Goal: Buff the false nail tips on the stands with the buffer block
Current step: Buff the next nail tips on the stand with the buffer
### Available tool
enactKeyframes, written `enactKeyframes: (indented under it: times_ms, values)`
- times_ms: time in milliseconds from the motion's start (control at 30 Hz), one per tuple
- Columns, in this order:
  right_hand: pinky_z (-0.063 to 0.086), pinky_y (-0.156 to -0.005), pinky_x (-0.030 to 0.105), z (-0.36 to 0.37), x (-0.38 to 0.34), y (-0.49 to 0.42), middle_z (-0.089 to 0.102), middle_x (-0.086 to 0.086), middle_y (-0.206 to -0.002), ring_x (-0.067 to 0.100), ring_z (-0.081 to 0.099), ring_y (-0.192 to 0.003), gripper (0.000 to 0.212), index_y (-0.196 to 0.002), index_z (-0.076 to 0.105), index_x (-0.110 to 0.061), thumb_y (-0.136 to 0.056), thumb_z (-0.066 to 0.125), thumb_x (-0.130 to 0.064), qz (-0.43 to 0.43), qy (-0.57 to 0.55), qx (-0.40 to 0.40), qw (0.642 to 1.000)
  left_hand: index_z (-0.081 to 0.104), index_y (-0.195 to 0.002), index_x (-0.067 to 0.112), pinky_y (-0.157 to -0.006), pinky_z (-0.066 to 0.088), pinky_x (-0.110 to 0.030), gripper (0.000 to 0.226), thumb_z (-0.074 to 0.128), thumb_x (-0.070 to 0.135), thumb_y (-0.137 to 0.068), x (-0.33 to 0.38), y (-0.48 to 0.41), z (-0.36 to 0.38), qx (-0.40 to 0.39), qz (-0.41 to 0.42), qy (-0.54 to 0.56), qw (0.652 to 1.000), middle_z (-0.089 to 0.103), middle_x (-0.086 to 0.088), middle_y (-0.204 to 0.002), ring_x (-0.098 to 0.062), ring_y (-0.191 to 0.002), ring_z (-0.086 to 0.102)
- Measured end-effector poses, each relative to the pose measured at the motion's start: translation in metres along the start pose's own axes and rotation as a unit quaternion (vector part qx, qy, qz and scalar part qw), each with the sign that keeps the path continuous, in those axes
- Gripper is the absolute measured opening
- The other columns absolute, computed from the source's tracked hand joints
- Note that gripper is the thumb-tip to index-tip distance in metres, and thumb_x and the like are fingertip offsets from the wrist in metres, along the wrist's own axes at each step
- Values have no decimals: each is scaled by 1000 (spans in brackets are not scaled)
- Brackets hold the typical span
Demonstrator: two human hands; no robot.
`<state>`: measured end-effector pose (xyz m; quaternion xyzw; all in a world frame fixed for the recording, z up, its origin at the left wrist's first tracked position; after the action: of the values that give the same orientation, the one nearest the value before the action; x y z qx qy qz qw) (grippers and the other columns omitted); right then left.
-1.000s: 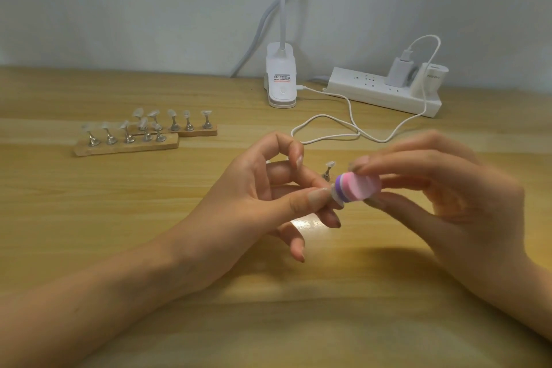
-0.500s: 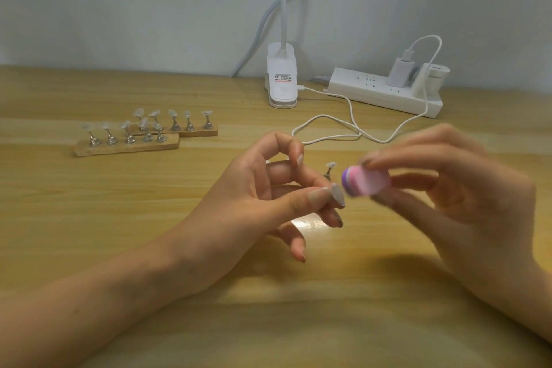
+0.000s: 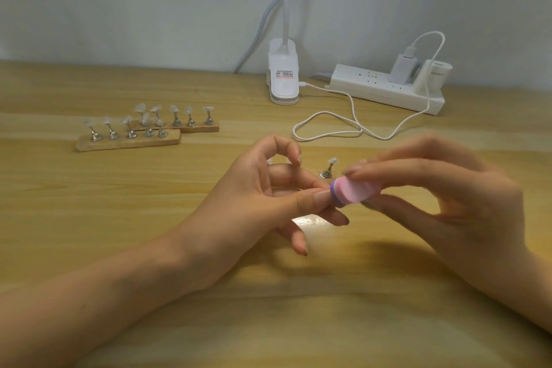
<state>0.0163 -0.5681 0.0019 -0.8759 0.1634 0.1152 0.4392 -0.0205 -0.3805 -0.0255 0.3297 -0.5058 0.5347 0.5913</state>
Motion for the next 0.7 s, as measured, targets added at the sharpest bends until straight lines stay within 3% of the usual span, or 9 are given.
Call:
enactKeyframes:
  times_ms: [333,467,700]
  values:
    - [50,-89,20,3,-4,3,66,-3,-107,3,67,-100,21,-109,67,-21,-89,70,-16,-28,7,-11,1000,39,-96,13,-38,45,-17,39,71,3,-76,-1,-2,-3,11,-22,3,1000,69,1,-68,-10,-58,67]
    - [50,-88,21,-1,0,1,67,-1,-106,5,67,-99,25,-110,65,-19,-87,72,-15,-5,4,12,1000,38,-98,14,-40,46,-19,40,72,3,-78,0,-2,-2,-10,-25,-17,1000,72,-3,-74,-16,-64,71]
    - [49,-88,20,0,-1,2,67,1,-106,8,68,-98,23,-110,66,-20,-88,70,-15,-6,-3,6,1000,37,-96,15,-38,43,-17,42,74,6,-77,1,-2,-2,-10,-20,-45,999,73,-1,-75,-12,-65,69]
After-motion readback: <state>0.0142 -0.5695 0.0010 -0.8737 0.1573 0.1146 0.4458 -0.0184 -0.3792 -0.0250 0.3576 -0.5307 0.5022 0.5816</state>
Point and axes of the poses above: each hand's wrist, its own y-axis away from the middle knuckle, its own z-axis out of the palm, x = y × z, the point moved 3 cm from there along -y, towards the middle knuckle
